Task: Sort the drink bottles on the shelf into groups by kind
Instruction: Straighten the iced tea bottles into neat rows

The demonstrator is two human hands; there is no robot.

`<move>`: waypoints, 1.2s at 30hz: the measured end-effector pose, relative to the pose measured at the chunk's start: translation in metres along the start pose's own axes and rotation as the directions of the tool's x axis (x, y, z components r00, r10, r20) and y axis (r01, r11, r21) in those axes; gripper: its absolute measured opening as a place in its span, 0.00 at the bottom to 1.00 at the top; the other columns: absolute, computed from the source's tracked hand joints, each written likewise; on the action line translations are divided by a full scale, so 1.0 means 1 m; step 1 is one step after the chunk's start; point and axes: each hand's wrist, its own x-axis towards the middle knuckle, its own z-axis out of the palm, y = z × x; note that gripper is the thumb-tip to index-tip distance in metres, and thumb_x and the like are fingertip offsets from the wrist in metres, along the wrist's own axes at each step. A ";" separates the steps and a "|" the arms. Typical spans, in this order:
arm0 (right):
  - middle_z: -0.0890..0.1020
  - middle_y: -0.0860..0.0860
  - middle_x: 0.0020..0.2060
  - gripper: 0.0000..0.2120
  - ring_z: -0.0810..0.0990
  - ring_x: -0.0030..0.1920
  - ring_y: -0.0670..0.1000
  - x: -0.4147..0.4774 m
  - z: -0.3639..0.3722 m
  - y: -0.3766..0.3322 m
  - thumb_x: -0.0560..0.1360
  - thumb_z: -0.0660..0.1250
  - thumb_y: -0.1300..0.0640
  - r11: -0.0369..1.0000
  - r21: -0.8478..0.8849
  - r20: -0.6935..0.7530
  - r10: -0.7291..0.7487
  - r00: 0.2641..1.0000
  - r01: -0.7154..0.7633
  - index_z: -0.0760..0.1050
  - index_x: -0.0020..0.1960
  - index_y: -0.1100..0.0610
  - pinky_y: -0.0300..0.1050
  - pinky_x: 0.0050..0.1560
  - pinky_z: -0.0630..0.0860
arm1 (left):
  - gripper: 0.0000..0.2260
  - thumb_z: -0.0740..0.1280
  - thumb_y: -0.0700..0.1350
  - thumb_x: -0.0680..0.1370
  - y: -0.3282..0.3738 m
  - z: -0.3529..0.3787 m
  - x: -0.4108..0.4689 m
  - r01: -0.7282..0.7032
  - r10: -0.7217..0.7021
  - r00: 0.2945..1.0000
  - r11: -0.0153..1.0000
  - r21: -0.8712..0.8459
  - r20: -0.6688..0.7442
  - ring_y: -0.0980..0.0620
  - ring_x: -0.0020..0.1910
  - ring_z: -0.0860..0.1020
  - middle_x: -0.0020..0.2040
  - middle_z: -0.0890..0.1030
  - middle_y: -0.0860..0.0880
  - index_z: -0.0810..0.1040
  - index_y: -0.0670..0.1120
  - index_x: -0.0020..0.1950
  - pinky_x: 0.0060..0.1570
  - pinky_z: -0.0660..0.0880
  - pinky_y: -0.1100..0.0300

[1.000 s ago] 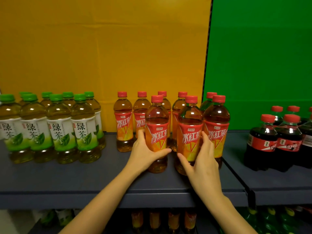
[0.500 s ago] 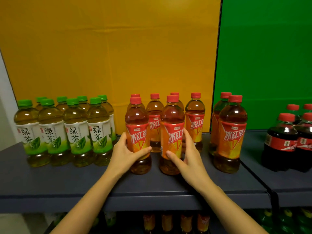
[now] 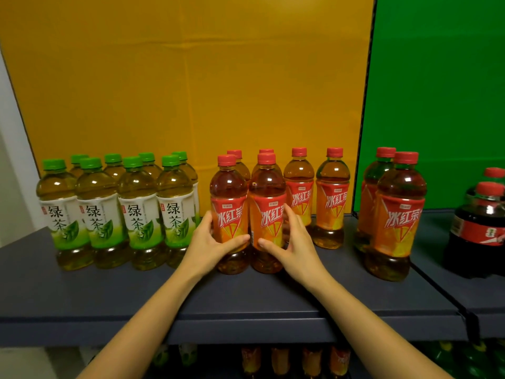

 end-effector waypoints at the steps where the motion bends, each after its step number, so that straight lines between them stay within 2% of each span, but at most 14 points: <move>1: 0.62 0.44 0.64 0.42 0.62 0.65 0.41 0.002 0.001 0.000 0.71 0.71 0.51 1.000 -0.008 0.000 0.004 1.000 -0.004 0.49 0.75 0.53 0.39 0.65 0.64 | 0.28 0.76 0.42 0.65 0.000 0.000 0.001 0.002 -0.002 1.000 1.000 -0.007 0.008 0.67 0.48 0.78 0.53 0.77 0.59 0.67 0.53 0.59 0.45 0.77 0.69; 4: 0.63 0.46 0.64 0.41 0.62 0.64 0.41 0.007 0.003 0.002 0.69 0.72 0.51 0.999 -0.029 -0.010 0.024 1.000 -0.024 0.52 0.74 0.55 0.37 0.64 0.64 | 0.27 0.76 0.42 0.65 -0.003 -0.002 0.003 0.009 -0.009 1.000 1.000 -0.015 0.026 0.66 0.49 0.78 0.53 0.77 0.58 0.68 0.52 0.59 0.45 0.77 0.69; 8: 0.68 0.50 0.67 0.41 0.67 0.68 0.48 0.010 0.007 0.007 0.68 0.73 0.48 0.998 0.002 -0.005 0.070 0.998 -0.070 0.54 0.72 0.52 0.52 0.68 0.68 | 0.27 0.76 0.42 0.65 -0.005 -0.003 0.005 0.015 -0.014 0.999 1.000 -0.014 0.032 0.62 0.51 0.77 0.53 0.77 0.57 0.68 0.51 0.59 0.46 0.77 0.67; 10: 0.68 0.51 0.67 0.42 0.67 0.68 0.50 0.011 0.009 0.008 0.67 0.73 0.47 0.997 -0.008 -0.013 0.074 0.997 -0.074 0.53 0.72 0.52 0.55 0.67 0.68 | 0.27 0.76 0.42 0.65 -0.006 -0.002 0.005 0.012 -0.011 1.000 1.000 -0.018 0.028 0.63 0.51 0.77 0.53 0.77 0.58 0.68 0.51 0.59 0.46 0.77 0.68; 14: 0.68 0.53 0.67 0.43 0.65 0.68 0.51 0.015 0.012 0.009 0.67 0.74 0.48 0.996 -0.041 -0.045 0.082 0.996 -0.083 0.53 0.72 0.53 0.54 0.68 0.67 | 0.29 0.76 0.43 0.66 -0.010 -0.001 0.005 -0.008 0.008 1.000 1.000 -0.001 0.023 0.62 0.54 0.76 0.55 0.76 0.58 0.65 0.52 0.62 0.52 0.76 0.62; 18: 0.67 0.53 0.68 0.42 0.64 0.69 0.52 0.016 0.016 0.010 0.68 0.73 0.48 0.995 -0.047 -0.068 0.085 0.994 -0.088 0.52 0.73 0.53 0.54 0.69 0.66 | 0.33 0.75 0.52 0.62 -0.012 -0.001 0.006 0.005 -0.005 0.999 1.000 0.015 0.040 0.57 0.58 0.75 0.59 0.76 0.53 0.65 0.52 0.64 0.58 0.75 0.54; 21: 0.66 0.52 0.69 0.42 0.63 0.70 0.51 0.014 0.018 0.010 0.68 0.72 0.47 0.994 -0.072 -0.084 0.071 0.994 -0.078 0.52 0.73 0.53 0.52 0.70 0.64 | 0.34 0.74 0.54 0.62 -0.014 -0.002 0.005 0.007 -0.008 0.999 1.000 0.016 0.045 0.55 0.60 0.75 0.61 0.76 0.51 0.65 0.51 0.65 0.60 0.75 0.49; 25: 0.64 0.51 0.70 0.42 0.61 0.71 0.50 0.010 0.018 0.008 0.69 0.71 0.46 0.993 -0.108 -0.095 0.044 0.995 -0.054 0.51 0.74 0.53 0.49 0.70 0.63 | 0.35 0.74 0.54 0.62 -0.012 -0.001 0.003 0.010 -0.011 0.999 1.000 0.002 0.053 0.55 0.61 0.75 0.62 0.75 0.51 0.64 0.51 0.66 0.62 0.73 0.48; 27: 0.63 0.49 0.71 0.41 0.60 0.71 0.48 0.007 0.015 0.006 0.70 0.69 0.44 0.993 -0.108 -0.081 0.043 0.996 -0.052 0.51 0.74 0.53 0.48 0.70 0.62 | 0.34 0.73 0.54 0.63 -0.009 -0.001 -0.001 0.000 0.001 0.999 1.000 -0.009 0.049 0.58 0.61 0.74 0.62 0.74 0.55 0.63 0.55 0.67 0.63 0.73 0.51; 29: 0.64 0.48 0.70 0.37 0.62 0.70 0.48 0.004 0.009 0.004 0.72 0.65 0.42 0.994 -0.096 -0.104 0.047 0.993 -0.057 0.54 0.73 0.53 0.50 0.70 0.64 | 0.34 0.71 0.54 0.65 -0.006 -0.001 -0.006 -0.051 0.051 0.999 0.998 0.030 0.014 0.61 0.63 0.70 0.64 0.70 0.58 0.59 0.58 0.68 0.64 0.70 0.57; 32: 0.69 0.45 0.62 0.26 0.68 0.66 0.49 0.000 -0.009 0.009 0.75 0.63 0.47 0.992 -0.125 -0.212 -0.004 0.977 -0.023 0.61 0.70 0.54 0.47 0.66 0.68 | 0.34 0.69 0.56 0.71 -0.004 -0.003 -0.013 -0.177 0.217 0.965 0.954 0.244 -0.148 0.56 0.68 0.65 0.69 0.65 0.52 0.59 0.49 0.72 0.66 0.65 0.56; 34: 0.69 0.46 0.59 0.22 0.70 0.63 0.51 -0.002 -0.025 0.016 0.77 0.63 0.51 0.986 -0.164 -0.278 -0.024 0.960 -0.023 0.64 0.68 0.56 0.50 0.64 0.70 | 0.25 0.67 0.51 0.74 0.002 -0.003 -0.019 -0.322 0.409 0.880 0.887 0.330 -0.241 0.54 0.64 0.68 0.63 0.69 0.49 0.66 0.43 0.67 0.64 0.68 0.57; 36: 0.70 0.51 0.60 0.21 0.71 0.63 0.53 -0.003 -0.040 0.024 0.76 0.63 0.55 0.982 -0.180 -0.343 -0.016 0.939 -0.049 0.64 0.67 0.58 0.51 0.64 0.70 | 0.15 0.64 0.46 0.74 0.014 0.005 -0.026 -0.451 0.546 0.798 0.822 0.348 -0.255 0.56 0.56 0.72 0.55 0.73 0.49 0.72 0.42 0.58 0.57 0.71 0.64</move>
